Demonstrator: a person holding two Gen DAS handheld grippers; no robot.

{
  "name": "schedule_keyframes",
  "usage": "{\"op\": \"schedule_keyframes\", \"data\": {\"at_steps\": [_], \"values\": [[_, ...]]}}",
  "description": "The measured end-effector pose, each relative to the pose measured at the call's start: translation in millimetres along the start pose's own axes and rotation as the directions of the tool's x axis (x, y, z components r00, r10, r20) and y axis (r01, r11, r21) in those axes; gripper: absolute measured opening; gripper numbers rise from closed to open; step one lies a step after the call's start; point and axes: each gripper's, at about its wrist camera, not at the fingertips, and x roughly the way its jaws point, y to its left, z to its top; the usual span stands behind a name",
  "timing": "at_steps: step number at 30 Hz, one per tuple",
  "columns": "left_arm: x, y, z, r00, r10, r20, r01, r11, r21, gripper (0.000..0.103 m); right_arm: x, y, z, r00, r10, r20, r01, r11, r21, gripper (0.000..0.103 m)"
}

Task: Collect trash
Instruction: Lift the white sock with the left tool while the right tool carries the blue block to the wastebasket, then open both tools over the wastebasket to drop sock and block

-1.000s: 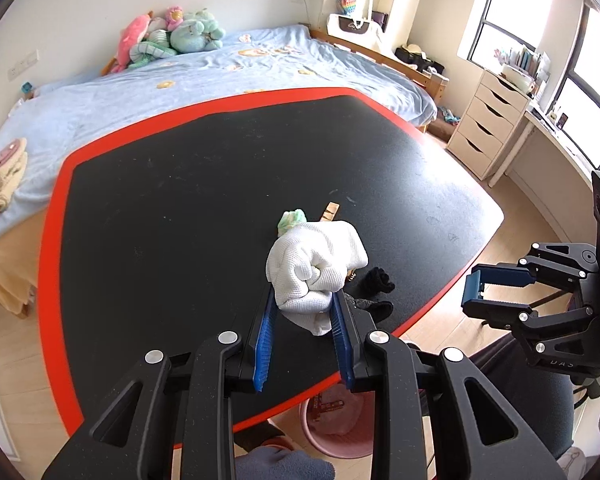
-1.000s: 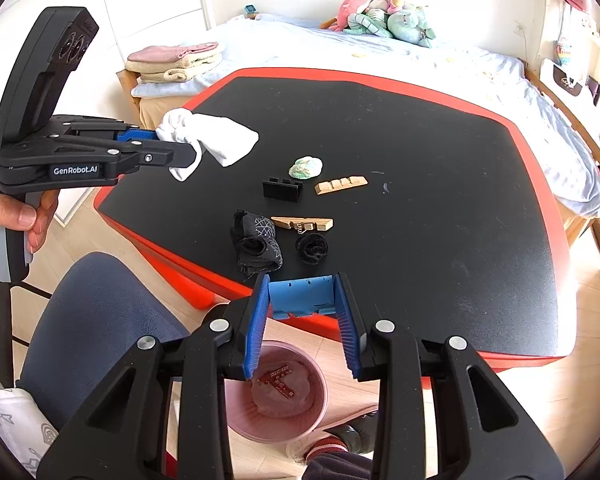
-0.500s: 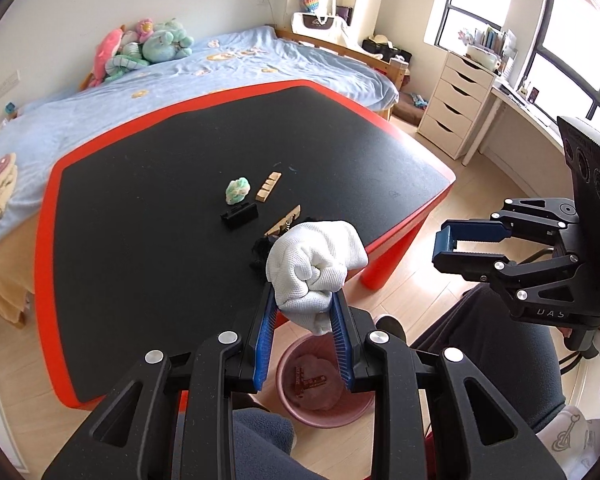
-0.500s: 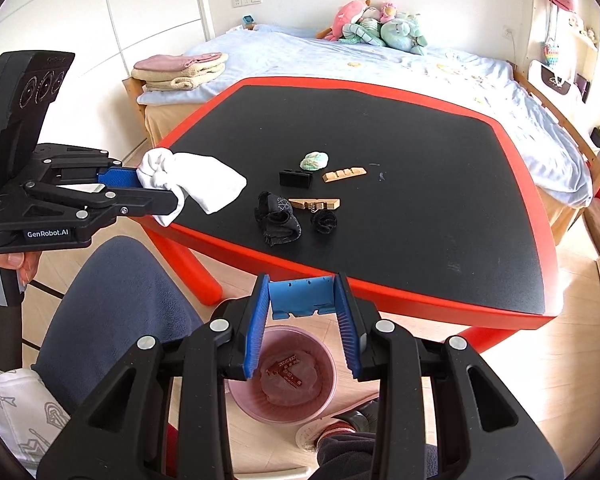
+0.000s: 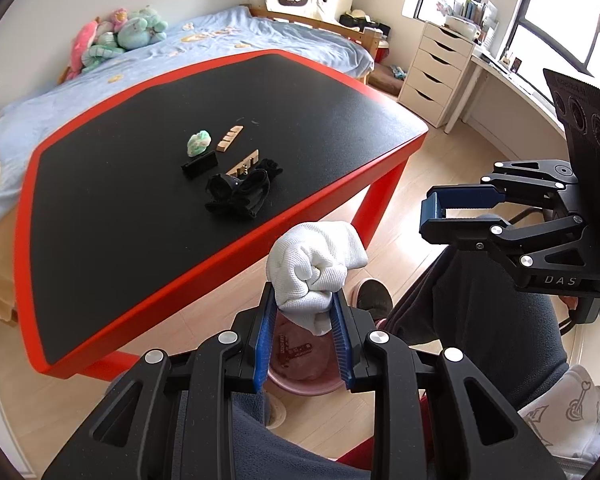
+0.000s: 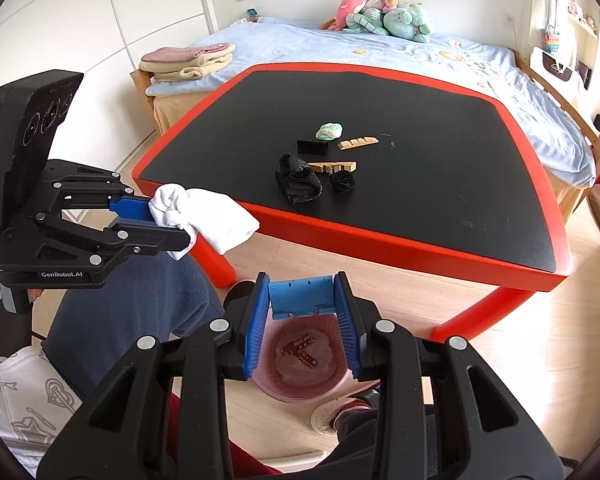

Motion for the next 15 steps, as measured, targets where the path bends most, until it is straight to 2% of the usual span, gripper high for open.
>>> {"op": "schedule_keyframes", "data": {"at_steps": [12, 15], "values": [[1.9, -8.6, -8.0, 1.0, -0.011, -0.018, 0.011, 1.0, 0.014, 0.027, 1.0, -0.6, -2.5, 1.0, 0.022, -0.002, -0.022, 1.0, 0.005, 0.033], [2.8, -10.0, -8.5, 1.0, -0.014, -0.021, 0.014, 1.0, 0.016, 0.031, 2.2, -0.5, -3.4, 1.0, 0.031, -0.007, -0.031, 1.0, 0.005, 0.034]]}}
